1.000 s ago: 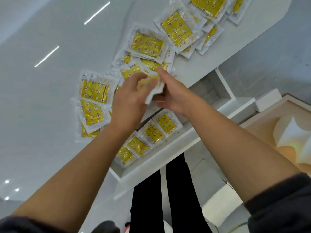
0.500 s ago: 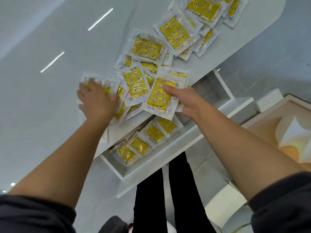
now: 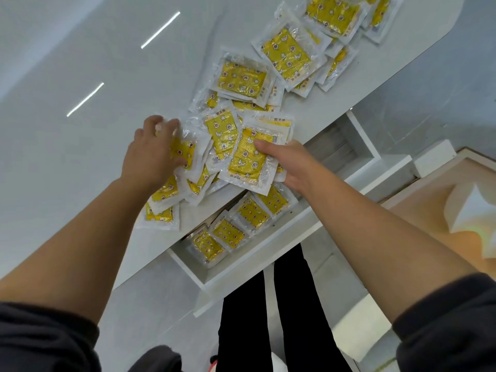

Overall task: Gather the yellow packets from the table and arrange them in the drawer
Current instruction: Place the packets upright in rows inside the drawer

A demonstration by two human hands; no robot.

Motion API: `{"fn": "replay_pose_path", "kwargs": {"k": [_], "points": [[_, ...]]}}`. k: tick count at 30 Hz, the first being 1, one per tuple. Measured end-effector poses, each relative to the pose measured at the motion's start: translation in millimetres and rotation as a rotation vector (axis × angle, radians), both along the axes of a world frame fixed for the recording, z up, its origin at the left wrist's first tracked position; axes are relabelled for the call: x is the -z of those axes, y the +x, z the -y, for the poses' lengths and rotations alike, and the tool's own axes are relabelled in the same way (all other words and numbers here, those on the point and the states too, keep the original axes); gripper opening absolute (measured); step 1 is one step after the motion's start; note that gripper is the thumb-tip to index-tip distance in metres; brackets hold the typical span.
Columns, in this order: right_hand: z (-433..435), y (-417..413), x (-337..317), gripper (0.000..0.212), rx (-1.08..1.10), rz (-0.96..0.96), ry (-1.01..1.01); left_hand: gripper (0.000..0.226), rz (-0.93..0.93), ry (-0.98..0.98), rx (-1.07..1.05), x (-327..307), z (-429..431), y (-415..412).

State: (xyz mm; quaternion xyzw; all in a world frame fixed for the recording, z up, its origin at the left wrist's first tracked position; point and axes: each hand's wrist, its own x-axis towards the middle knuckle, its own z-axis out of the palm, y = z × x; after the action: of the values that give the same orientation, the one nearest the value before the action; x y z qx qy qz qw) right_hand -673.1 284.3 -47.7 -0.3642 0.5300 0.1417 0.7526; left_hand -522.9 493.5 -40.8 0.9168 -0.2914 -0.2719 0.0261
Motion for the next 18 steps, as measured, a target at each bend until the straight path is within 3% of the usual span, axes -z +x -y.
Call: {"fn": "replay_pose_path", "kwargs": {"k": [3,8,18], "points": [[-1,2,-2,0.034,-0.011,-0.003,0.020,0.090,0.069,0.072,0.143,5,1,12],[0,0,0,0.036,-0.009,0.004,0.024,0.082,0.170,0.106,0.234,0,4,27],[2,-9,-6,0.037,-0.045,0.029,0.081,0.041,0.041,-0.007,0.451,-18,11,35]]}}
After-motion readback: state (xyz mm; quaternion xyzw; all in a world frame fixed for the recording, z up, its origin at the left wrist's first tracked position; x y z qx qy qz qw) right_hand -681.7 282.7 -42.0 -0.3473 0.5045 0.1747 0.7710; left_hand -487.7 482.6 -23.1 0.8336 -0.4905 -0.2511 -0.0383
